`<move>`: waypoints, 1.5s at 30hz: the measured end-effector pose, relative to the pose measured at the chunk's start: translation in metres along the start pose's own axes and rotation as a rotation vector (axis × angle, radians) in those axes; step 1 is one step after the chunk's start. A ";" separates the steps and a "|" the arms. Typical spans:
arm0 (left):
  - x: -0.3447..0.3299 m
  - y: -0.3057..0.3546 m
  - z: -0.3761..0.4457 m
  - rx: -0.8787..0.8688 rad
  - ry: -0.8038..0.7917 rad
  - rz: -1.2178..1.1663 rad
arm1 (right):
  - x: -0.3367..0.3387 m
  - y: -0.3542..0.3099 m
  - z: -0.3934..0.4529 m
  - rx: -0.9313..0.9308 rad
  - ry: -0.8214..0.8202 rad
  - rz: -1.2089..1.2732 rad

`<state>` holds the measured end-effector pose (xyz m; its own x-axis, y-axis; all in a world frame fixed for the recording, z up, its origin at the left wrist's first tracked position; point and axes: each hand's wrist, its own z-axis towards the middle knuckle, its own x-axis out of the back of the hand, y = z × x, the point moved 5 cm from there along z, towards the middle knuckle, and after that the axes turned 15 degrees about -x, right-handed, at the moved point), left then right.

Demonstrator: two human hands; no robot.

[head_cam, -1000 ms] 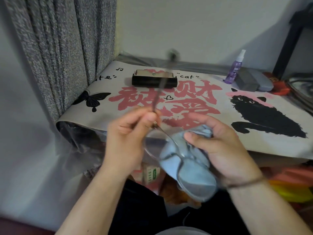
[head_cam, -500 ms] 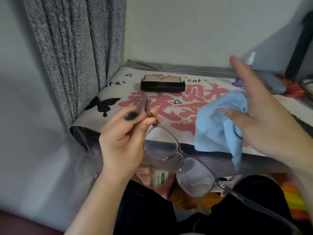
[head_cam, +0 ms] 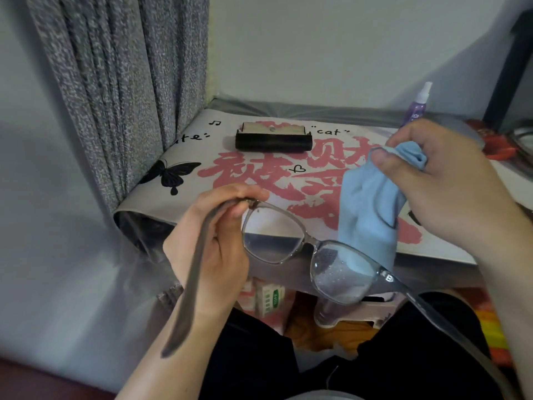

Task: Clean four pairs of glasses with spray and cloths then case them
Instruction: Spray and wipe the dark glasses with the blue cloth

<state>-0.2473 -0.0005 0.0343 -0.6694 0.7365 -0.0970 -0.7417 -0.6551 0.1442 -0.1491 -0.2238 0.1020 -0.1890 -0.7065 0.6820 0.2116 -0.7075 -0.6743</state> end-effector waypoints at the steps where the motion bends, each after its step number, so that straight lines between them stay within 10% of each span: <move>1: 0.001 0.000 0.000 0.004 -0.001 0.009 | -0.002 0.002 0.002 -0.001 -0.009 -0.041; 5: 0.001 -0.001 0.001 0.007 -0.004 0.021 | -0.014 0.011 0.012 -0.087 -0.087 0.003; 11: 0.001 -0.004 -0.002 0.024 -0.005 0.050 | -0.044 -0.004 -0.013 -0.404 -0.519 0.916; 17: 0.005 -0.018 -0.001 0.050 -0.103 0.148 | -0.052 -0.017 -0.040 -0.265 -1.043 0.750; 20: 0.008 -0.021 0.004 0.082 -0.127 0.105 | -0.059 -0.015 -0.031 -0.305 -1.007 0.778; 32: 0.003 -0.018 0.013 0.084 -0.276 0.161 | -0.078 -0.043 -0.050 0.013 -0.904 -0.590; 37: 0.000 -0.018 0.010 0.123 -0.281 0.089 | -0.090 -0.035 -0.042 0.078 -0.907 -0.456; 45: -0.007 -0.005 0.014 0.053 -0.336 0.003 | -0.097 -0.010 -0.047 -0.220 -1.537 0.249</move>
<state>-0.2381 0.0002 0.0475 -0.6134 0.7549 0.2321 -0.7307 -0.6540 0.1958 -0.1781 -0.1487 0.0295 0.9751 -0.2053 0.0836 -0.0767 -0.6660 -0.7420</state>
